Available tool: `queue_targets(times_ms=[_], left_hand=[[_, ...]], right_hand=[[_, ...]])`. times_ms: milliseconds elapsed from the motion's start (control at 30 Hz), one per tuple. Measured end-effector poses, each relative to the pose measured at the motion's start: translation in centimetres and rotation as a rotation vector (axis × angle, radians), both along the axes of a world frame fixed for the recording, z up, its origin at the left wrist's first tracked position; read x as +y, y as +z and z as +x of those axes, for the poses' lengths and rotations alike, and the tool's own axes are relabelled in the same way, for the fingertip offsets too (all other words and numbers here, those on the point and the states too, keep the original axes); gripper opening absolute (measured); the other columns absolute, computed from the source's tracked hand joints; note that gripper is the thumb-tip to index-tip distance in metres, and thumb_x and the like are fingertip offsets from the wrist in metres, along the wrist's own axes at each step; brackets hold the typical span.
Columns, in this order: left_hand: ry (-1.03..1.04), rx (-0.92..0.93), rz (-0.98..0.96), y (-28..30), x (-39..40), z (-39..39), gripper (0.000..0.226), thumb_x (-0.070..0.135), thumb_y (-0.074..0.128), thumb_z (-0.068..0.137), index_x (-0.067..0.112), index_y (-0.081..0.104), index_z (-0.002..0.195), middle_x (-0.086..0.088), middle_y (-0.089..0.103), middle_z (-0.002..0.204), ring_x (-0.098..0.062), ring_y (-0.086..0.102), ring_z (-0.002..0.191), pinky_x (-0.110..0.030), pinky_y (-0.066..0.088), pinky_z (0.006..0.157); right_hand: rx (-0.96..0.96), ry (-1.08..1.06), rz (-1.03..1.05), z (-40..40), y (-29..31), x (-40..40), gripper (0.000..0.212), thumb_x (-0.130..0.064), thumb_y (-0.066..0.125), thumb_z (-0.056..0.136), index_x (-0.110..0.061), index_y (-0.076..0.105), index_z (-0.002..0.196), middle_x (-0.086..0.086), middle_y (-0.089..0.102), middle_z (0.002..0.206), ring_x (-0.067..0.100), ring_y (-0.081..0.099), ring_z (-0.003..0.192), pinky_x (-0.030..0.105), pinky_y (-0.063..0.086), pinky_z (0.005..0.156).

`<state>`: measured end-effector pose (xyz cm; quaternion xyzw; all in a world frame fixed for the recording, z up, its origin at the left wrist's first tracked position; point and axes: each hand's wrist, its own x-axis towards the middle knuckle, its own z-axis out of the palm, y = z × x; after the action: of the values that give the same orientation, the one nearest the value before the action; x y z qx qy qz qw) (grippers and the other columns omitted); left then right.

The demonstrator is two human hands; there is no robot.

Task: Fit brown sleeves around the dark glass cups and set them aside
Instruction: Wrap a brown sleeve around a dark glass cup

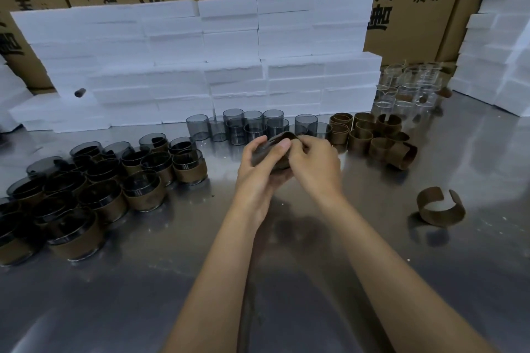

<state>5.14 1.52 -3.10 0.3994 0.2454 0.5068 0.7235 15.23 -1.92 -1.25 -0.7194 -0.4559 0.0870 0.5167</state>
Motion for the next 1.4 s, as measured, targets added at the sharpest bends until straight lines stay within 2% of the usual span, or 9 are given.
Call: queue_targets(times_ms=[200,333,400,500,567,800,933,1133,1400], left_hand=[[0.033,0.001,-0.036,-0.1,0.3,-0.3,0.055,0.017,0.075,0.091,0.004,0.052,0.139,-0.016,0.066,0.119,-0.019,0.076,0.09,-0.037,0.061,0.075],[0.023,0.035,-0.024,-0.2,0.5,-0.2,0.05,0.024,0.073,0.093,0.006,0.056,0.136,-0.014,0.066,0.118,-0.019,0.075,0.091,-0.034,0.06,0.072],[0.004,0.039,-0.003,-0.1,0.4,-0.1,0.047,0.026,0.073,0.093,0.006,0.059,0.133,-0.011,0.068,0.112,-0.02,0.075,0.091,-0.035,0.06,0.073],[-0.012,0.03,0.039,0.1,0.1,0.2,0.047,0.025,0.074,0.093,0.002,0.059,0.131,-0.01,0.074,0.102,-0.02,0.076,0.091,-0.038,0.061,0.075],[-0.017,0.042,0.045,0.2,0.0,0.4,0.044,0.022,0.075,0.092,0.004,0.061,0.13,-0.012,0.074,0.104,-0.024,0.077,0.093,-0.042,0.061,0.075],[-0.109,0.129,0.099,0.0,0.0,0.1,0.05,0.031,0.087,0.074,0.017,0.069,0.118,-0.015,0.074,0.115,-0.04,0.072,0.107,-0.061,0.059,0.088],[-0.11,0.099,0.125,0.2,0.0,0.0,0.064,0.023,0.087,0.073,0.017,0.061,0.131,0.006,0.078,0.094,-0.027,0.077,0.095,-0.049,0.062,0.085],[-0.122,0.113,0.127,0.2,-0.1,0.1,0.075,0.027,0.092,0.057,0.022,0.063,0.127,0.0,0.078,0.098,-0.027,0.076,0.097,-0.044,0.062,0.085],[-0.104,0.112,0.115,0.1,0.3,0.1,0.046,0.004,0.078,0.083,0.021,0.068,0.124,-0.003,0.077,0.095,-0.022,0.075,0.086,-0.036,0.062,0.076]], right_hand=[[0.069,0.008,0.045,-0.1,0.0,0.7,0.045,-0.047,0.052,0.095,-0.024,0.06,0.058,-0.009,0.058,0.054,0.014,0.057,0.066,0.032,0.04,0.061],[0.046,0.112,0.036,-0.6,-1.6,0.7,0.04,-0.058,0.049,0.096,-0.036,0.066,0.125,-0.011,0.062,0.112,0.008,0.061,0.099,0.028,0.046,0.083],[0.266,0.241,0.064,-0.7,-1.7,0.7,0.054,-0.061,0.051,0.089,-0.041,0.057,0.138,-0.011,0.054,0.128,0.0,0.057,0.109,0.015,0.042,0.085],[0.579,0.368,0.106,-0.5,-1.1,0.5,0.039,-0.06,0.057,0.081,-0.045,0.071,0.113,-0.012,0.073,0.111,-0.005,0.068,0.097,0.009,0.047,0.077],[0.664,0.389,0.101,0.0,-1.0,0.7,0.042,-0.068,0.06,0.077,-0.04,0.075,0.105,-0.006,0.077,0.107,0.007,0.071,0.102,0.027,0.052,0.091],[0.646,0.352,0.056,1.0,-1.1,0.5,0.069,-0.089,0.058,0.071,-0.03,0.079,0.1,-0.002,0.08,0.098,0.011,0.076,0.094,0.032,0.054,0.083],[0.677,0.373,0.081,0.7,-1.2,-0.1,0.068,-0.085,0.054,0.075,-0.028,0.08,0.101,-0.002,0.08,0.1,0.011,0.075,0.097,0.028,0.055,0.081],[0.732,0.278,0.13,0.0,-1.1,-0.3,0.069,-0.074,0.045,0.092,-0.014,0.08,0.1,0.003,0.08,0.094,0.011,0.075,0.095,0.025,0.055,0.083],[0.73,0.234,0.144,-0.4,-1.1,-0.2,0.067,-0.075,0.046,0.091,-0.018,0.079,0.103,0.002,0.08,0.097,0.013,0.075,0.096,0.036,0.058,0.092]])
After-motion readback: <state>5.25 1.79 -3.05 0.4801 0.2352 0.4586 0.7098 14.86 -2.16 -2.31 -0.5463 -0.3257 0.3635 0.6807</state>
